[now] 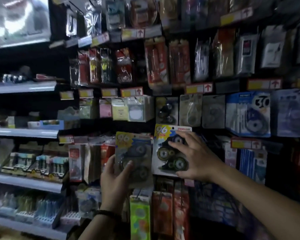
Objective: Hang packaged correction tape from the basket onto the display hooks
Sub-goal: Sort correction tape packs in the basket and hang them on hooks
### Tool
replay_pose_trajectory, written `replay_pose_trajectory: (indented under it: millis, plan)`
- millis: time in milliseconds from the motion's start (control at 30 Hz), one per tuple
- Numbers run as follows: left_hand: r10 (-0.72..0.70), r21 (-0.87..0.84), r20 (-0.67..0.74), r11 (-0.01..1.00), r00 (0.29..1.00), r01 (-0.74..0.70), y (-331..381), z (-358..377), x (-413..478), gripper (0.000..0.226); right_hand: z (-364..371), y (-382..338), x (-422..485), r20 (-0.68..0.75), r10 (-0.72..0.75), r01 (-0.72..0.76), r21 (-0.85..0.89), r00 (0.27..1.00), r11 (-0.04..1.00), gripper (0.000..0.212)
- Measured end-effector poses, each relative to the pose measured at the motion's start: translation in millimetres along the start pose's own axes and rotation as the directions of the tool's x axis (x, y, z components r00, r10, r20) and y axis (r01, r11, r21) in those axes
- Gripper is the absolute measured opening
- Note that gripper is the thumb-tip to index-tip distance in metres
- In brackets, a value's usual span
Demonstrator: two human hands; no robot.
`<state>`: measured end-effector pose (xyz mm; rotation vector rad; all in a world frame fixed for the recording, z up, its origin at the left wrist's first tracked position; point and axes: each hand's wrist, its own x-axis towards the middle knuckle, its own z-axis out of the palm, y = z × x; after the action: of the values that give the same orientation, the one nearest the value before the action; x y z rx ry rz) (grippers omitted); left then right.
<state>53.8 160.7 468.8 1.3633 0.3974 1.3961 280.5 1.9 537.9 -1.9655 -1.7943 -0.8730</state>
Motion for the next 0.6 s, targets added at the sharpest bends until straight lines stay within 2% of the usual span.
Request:
replay_pose_trajectory:
  millis: [100,200,367,600]
  plan:
    - [0.092,0.052,-0.059,0.995,0.994,-0.089,7,0,28,0.035,-8,9,34,-0.008,0.013,-0.014,-0.071,1.000,0.997,0.103]
    - [0.150,0.100,-0.061,0.985,0.987,-0.143,12,0,50,0.035,-11,15,65,0.004,0.019,-0.019,-0.124,1.000,0.992,0.105]
    - [0.169,0.143,0.009,0.975,0.986,-0.168,15,8,76,0.036,-5,24,105,-0.023,0.005,-0.010,-0.217,1.000,0.976,0.103]
    - [0.165,0.056,0.050,0.984,0.985,-0.168,11,22,98,0.035,1,37,144,-0.104,-0.012,-0.019,-0.295,0.994,0.955,0.104]
